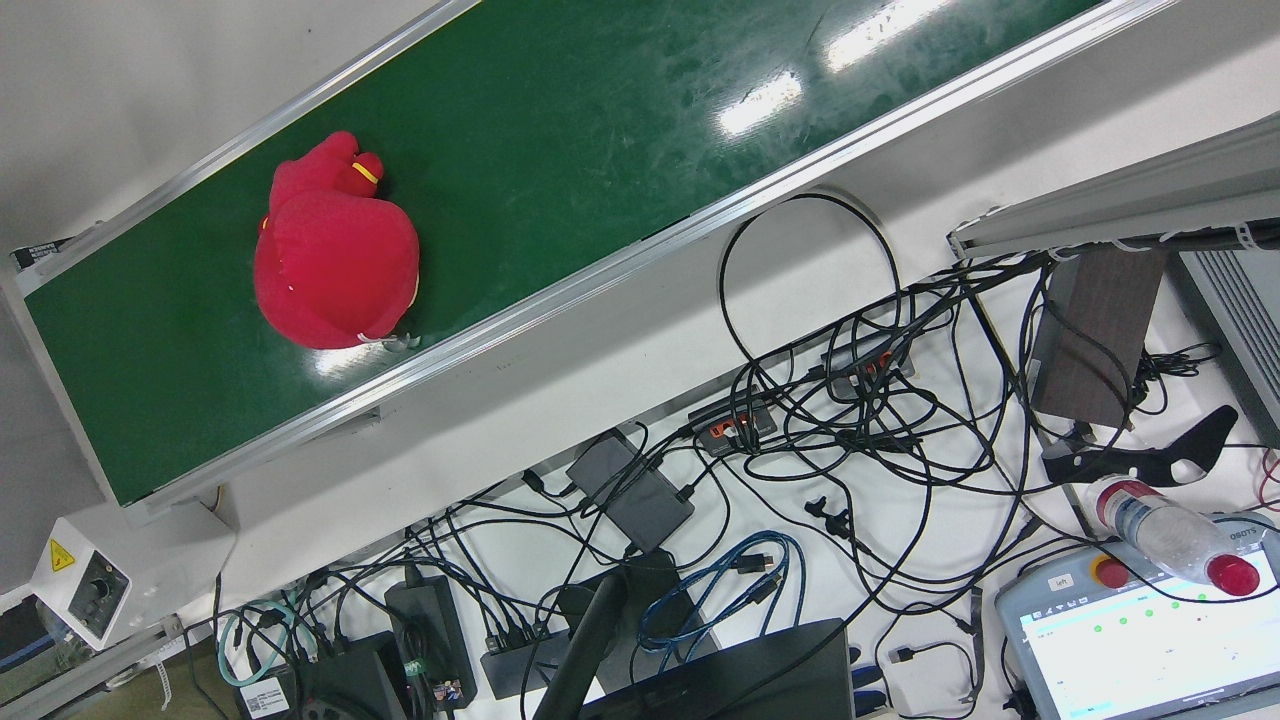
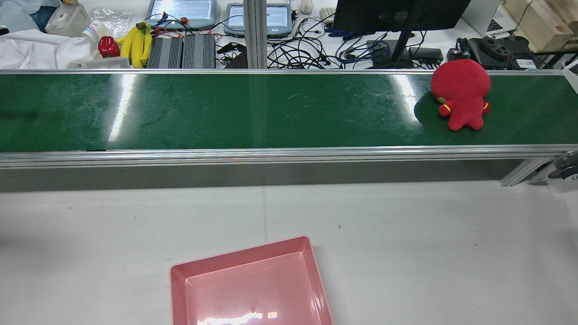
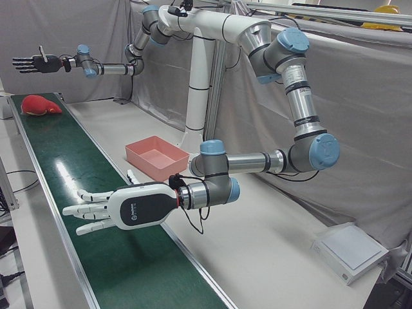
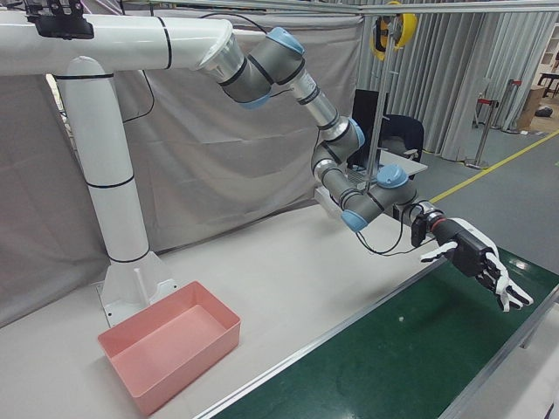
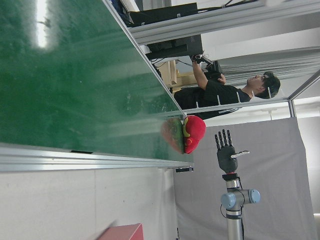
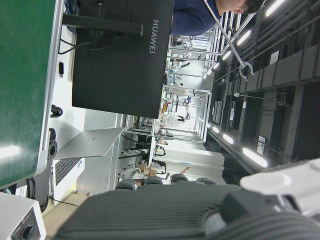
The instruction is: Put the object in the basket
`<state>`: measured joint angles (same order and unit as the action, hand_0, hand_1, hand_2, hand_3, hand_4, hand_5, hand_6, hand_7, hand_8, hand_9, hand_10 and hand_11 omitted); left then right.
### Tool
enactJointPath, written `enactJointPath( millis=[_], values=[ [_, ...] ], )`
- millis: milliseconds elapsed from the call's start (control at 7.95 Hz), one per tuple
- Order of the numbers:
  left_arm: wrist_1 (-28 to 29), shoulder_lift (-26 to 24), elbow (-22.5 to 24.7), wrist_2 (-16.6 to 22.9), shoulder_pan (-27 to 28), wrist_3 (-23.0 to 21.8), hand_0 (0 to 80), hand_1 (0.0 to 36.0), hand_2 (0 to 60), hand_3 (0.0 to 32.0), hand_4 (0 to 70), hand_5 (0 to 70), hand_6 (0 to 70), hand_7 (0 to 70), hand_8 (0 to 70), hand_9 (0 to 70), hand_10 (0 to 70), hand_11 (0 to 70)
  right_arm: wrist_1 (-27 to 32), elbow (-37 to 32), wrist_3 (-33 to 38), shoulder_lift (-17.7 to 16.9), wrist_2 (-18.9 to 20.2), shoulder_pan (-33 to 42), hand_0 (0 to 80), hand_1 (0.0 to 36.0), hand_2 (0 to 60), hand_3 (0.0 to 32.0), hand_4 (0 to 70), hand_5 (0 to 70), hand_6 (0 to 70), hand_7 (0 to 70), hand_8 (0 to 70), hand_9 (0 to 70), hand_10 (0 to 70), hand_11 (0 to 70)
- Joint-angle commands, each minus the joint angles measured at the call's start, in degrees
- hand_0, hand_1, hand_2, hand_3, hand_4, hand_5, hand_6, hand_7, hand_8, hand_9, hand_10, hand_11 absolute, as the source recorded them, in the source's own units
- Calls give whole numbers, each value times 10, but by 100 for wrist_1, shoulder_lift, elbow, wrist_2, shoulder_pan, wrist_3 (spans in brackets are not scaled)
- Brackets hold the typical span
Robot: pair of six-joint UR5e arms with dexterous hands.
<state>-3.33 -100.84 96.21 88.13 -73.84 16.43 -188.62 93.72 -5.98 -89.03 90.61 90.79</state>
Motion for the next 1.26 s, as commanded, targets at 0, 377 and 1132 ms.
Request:
enactJointPath(
  millis=[0,377,1132],
  values=[
    [-62,12,327,3,-112,-26,623,209,0,0,138,289,55,39,118,182,0,0,-8,-3,0,0,0,0,0,0,0,0,0,0,0,0,0,0,0,0],
    [-115,12,329,3,-157,-17,622,211,0,0,141,295,57,42,119,182,0,0,-8,6,0,0,0,0,0,0,0,0,0,0,0,0,0,0,0,0],
    [-265,3,487,12,-174,-26,621,211,0,0,146,293,57,42,119,183,0,0,-8,6,0,0,0,0,0,0,0,0,0,0,0,0,0,0,0,0]
  ],
)
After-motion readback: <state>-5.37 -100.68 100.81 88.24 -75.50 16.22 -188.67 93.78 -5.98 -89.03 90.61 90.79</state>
